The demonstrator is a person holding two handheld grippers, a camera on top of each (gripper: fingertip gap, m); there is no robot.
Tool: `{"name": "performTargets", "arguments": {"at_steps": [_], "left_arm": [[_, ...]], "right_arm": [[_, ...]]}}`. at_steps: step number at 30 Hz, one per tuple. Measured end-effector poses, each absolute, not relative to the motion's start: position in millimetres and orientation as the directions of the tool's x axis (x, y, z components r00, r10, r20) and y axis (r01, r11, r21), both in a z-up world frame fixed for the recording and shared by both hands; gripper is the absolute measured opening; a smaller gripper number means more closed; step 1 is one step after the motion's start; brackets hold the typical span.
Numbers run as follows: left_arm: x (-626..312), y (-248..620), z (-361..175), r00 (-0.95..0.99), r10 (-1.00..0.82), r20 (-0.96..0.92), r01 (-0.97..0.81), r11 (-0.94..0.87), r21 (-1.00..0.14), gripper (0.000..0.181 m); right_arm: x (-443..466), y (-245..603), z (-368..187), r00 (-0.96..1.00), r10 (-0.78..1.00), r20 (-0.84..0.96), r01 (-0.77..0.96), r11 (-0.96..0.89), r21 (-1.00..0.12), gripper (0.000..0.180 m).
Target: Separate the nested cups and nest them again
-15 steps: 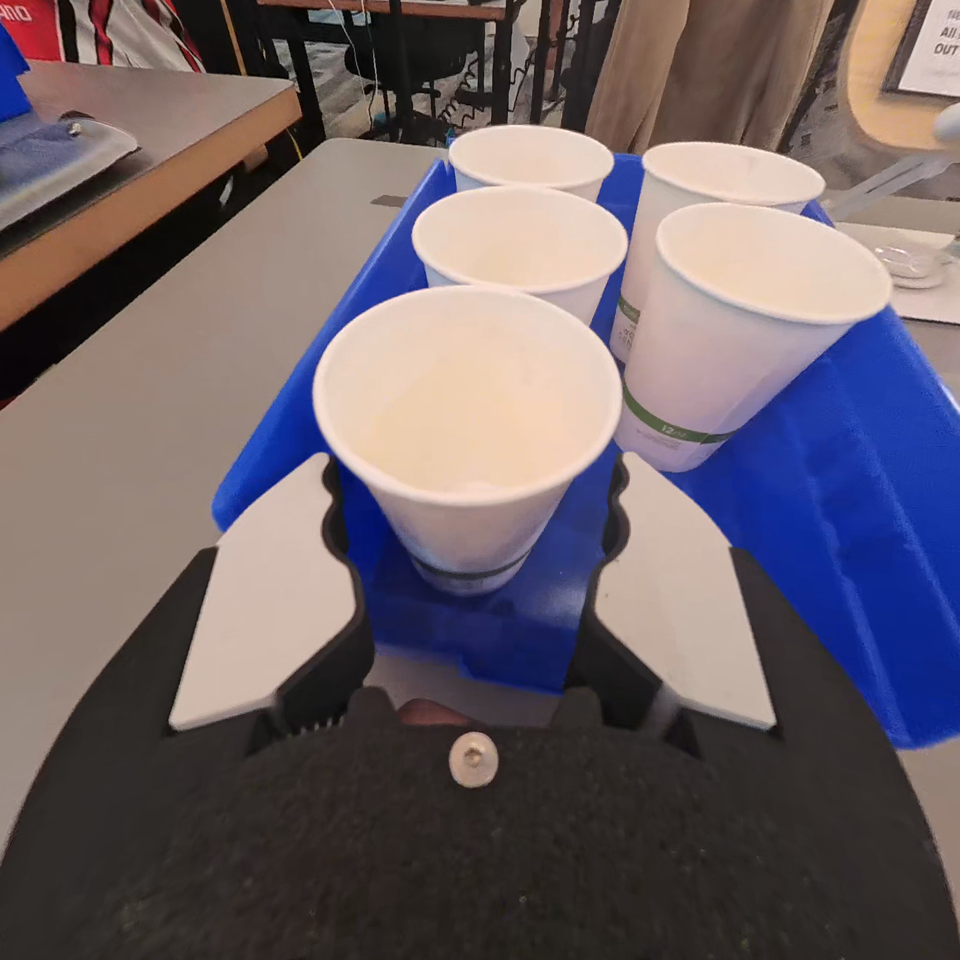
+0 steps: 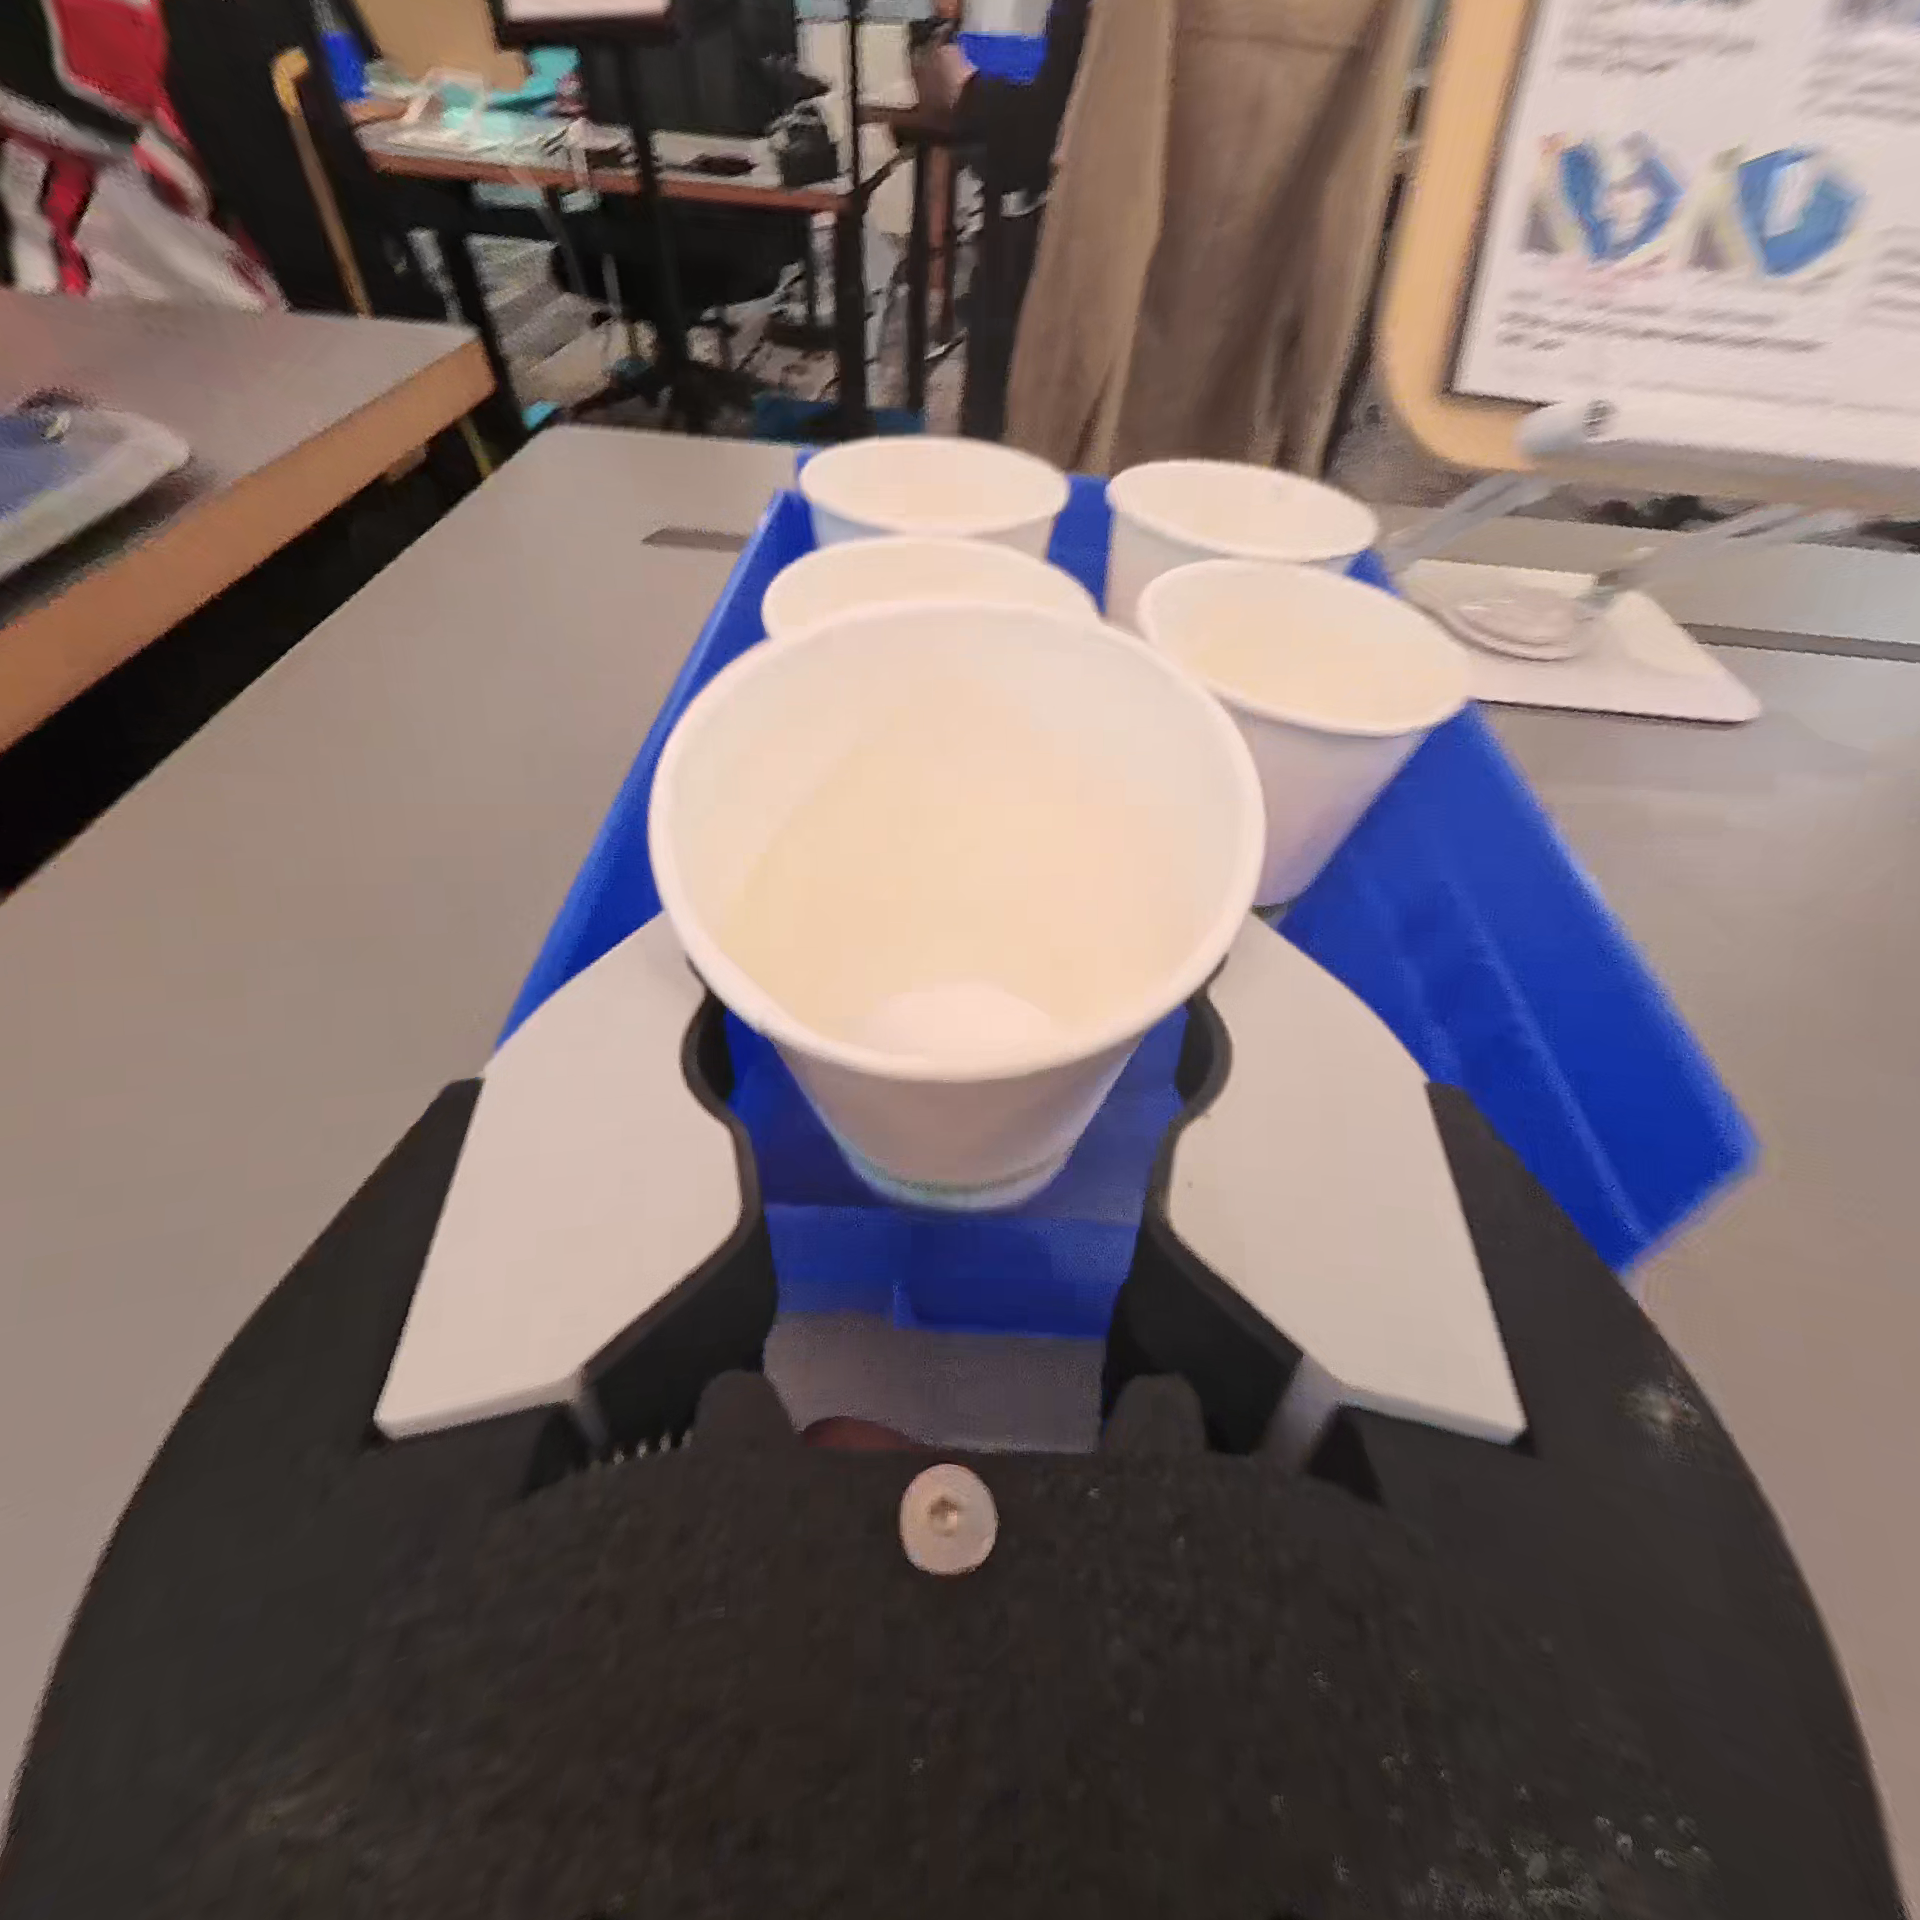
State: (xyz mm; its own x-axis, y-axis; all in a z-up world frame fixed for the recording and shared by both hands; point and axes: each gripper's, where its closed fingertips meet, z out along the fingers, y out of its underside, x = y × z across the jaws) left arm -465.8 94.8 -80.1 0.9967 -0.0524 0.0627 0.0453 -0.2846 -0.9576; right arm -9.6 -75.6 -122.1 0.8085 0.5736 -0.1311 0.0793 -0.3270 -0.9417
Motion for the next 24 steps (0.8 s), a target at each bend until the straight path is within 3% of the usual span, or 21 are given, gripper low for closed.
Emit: {"name": "performTargets", "arguments": {"at_steps": [6,13,18,24], "left_arm": [[-424,32,-26,0.905,-0.426,0.005,-0.091,-0.204,-0.975,0.084],[-288,-30,-3,0.483,-0.874,-0.061,-0.273,-0.084,-0.958,0.085],[-203,-53,-7,0.202,-0.977,-0.067,-0.341,-0.006,-0.940,0.085],[-145,-57,-21,0.058,-0.997,-0.048,-0.400,0.021,-0.916,0.085]], "right_arm": [[-20,-81,-102,0.654,0.733,-0.186,0.085,-0.315,-0.945,0.076],[-73,-68,-55,0.392,0.920,0.010,0.305,-0.120,-0.945,0.084],[-115,-58,-18,0.265,0.964,0.024,0.244,-0.043,-0.969,0.090],[-136,-59,-14,0.214,0.976,0.037,0.241,-0.016,-0.970,0.093]]}}
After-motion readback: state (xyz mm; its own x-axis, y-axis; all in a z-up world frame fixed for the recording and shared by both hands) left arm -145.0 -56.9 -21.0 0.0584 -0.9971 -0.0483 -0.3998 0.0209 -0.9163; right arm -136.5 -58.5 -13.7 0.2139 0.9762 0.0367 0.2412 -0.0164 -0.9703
